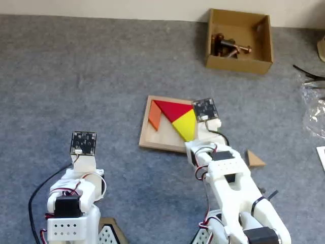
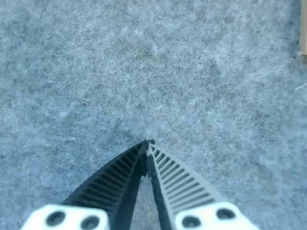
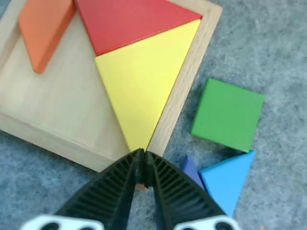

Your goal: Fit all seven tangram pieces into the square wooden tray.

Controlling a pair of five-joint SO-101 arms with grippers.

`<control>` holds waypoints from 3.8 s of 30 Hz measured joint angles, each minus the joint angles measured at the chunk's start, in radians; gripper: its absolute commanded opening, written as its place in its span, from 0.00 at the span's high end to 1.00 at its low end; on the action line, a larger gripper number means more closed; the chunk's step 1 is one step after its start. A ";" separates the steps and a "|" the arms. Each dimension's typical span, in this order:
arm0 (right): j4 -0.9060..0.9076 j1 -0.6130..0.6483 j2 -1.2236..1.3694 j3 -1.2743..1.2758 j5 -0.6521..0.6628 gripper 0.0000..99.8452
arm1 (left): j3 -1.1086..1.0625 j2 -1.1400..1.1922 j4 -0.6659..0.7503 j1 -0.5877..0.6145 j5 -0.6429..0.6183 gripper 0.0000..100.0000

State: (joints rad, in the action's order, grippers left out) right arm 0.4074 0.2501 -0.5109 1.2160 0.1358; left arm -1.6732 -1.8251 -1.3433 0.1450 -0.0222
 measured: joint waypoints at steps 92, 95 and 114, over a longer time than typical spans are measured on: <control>0.477 -0.275 0.002 -0.367 -0.031 0.84 | 0.000 0.000 0.000 0.000 0.000 0.99; 0.494 -0.276 0.041 -0.399 -0.017 0.84 | 0.000 0.000 0.000 0.000 0.000 0.99; 0.859 -0.278 0.674 -1.074 -0.169 0.84 | 0.000 0.000 0.000 0.000 0.000 0.99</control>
State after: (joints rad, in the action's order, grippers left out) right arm 1.2666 -0.0276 0.1626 0.1419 -0.0330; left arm -1.6732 -1.8251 -1.3433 0.1450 -0.0222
